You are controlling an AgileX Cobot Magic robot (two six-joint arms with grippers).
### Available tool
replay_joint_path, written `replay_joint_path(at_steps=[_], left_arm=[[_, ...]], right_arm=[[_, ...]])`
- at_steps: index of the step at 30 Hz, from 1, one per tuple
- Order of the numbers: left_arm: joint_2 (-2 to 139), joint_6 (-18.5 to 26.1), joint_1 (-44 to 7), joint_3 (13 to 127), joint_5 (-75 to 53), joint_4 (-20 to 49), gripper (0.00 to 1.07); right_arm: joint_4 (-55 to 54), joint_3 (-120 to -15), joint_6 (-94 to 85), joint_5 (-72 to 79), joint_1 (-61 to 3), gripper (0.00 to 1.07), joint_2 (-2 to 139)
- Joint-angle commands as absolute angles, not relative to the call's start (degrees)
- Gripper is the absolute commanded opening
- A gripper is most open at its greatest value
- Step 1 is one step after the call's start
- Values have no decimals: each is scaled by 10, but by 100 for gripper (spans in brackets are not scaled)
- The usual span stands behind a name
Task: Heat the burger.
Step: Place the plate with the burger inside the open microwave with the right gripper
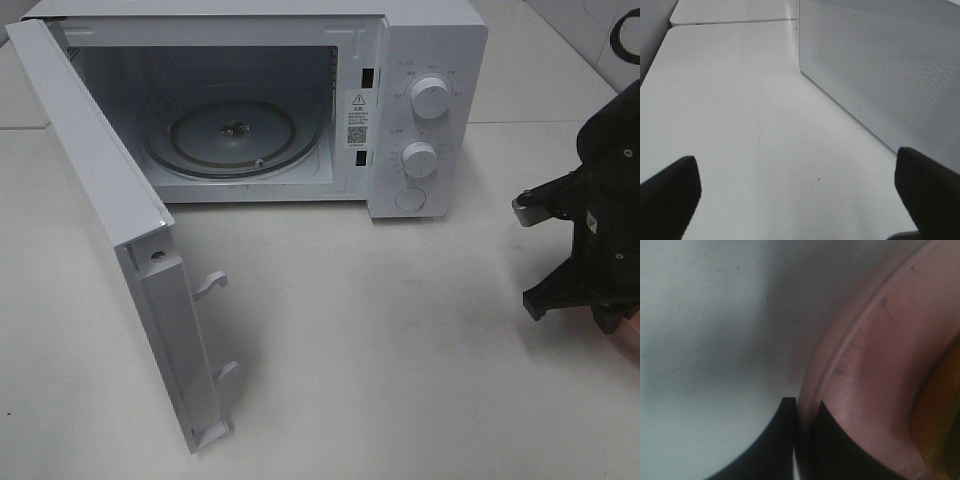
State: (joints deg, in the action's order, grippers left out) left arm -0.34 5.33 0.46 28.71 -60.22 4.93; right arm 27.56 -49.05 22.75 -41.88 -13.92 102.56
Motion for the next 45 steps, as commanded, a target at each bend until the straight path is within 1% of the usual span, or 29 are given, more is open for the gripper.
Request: replay_joint_path(at_steps=[1, 12, 23, 24, 28, 30, 31, 32, 34, 35, 37, 39, 40, 42, 45], left_arm=[[-17, 50, 5, 285, -594, 54, 98], [-17, 50, 5, 285, -594, 54, 98], [-17, 50, 5, 285, -594, 54, 98], [-17, 50, 5, 285, -594, 54, 98], [-17, 50, 5, 285, -594, 54, 98], [-17, 50, 5, 285, -594, 54, 98], [-17, 50, 5, 285, -594, 54, 98], [-17, 50, 5, 285, -594, 54, 98], [-17, 50, 5, 285, -594, 54, 98], [-17, 50, 5, 285, -594, 54, 98], [-17, 50, 5, 285, -594, 54, 98], [-17, 50, 5, 285, -594, 54, 98], [-17, 50, 5, 285, -594, 54, 98], [-17, 50, 5, 285, -594, 54, 98], [-17, 50, 5, 285, -594, 54, 98]], right_arm=[[321, -479, 258, -443, -155, 0, 1015], [382, -446, 308, -472, -208, 0, 969], [388, -396, 309, -491, -263, 0, 905], [389, -382, 309, -491, -277, 0, 893], [389, -361, 309, -494, -297, 0, 873], [389, -343, 309, -509, -322, 0, 854], [389, -343, 309, -509, -322, 0, 854], [389, -332, 309, -519, -339, 0, 842], [388, -327, 309, -523, -347, 0, 834], [388, -319, 309, -531, -364, 0, 820], [387, -315, 309, -535, -371, 0, 813], [386, -303, 309, -553, -402, 0, 793], [386, -303, 309, -553, -402, 0, 793], [384, -295, 309, -575, -443, 0, 765], [384, -295, 309, -579, -450, 0, 761]])
